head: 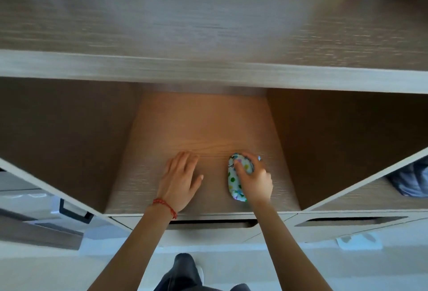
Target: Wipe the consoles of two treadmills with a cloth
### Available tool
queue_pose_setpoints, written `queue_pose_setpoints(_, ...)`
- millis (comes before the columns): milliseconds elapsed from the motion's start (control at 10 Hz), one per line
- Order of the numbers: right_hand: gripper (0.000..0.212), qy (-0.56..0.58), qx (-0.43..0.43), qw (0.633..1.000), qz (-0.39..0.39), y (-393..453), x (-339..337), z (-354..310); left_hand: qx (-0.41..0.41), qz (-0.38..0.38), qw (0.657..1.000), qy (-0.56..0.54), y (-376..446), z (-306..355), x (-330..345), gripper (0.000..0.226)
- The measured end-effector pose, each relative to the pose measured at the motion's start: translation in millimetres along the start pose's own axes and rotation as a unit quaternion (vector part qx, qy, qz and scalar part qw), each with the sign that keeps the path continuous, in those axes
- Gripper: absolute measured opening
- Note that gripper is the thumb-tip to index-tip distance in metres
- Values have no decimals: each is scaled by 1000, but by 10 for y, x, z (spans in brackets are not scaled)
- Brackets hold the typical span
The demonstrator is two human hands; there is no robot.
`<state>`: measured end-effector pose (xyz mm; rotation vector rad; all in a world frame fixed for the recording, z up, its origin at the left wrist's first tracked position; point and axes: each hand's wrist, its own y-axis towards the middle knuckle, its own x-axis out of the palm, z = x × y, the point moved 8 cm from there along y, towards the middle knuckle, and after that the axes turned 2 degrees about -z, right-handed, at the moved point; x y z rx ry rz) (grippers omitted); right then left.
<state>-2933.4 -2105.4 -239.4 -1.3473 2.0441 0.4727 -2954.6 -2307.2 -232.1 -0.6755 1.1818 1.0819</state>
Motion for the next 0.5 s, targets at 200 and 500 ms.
queue_pose_setpoints(200,40,-97,-22,995,6,-18,-32,-80,-9,-15,1000,7,-7,41,28,55)
queue_pose_setpoints(500,61,-71,-37,996,-34,-93,-70,-33,3,31,999,29,-145,137,-14,55)
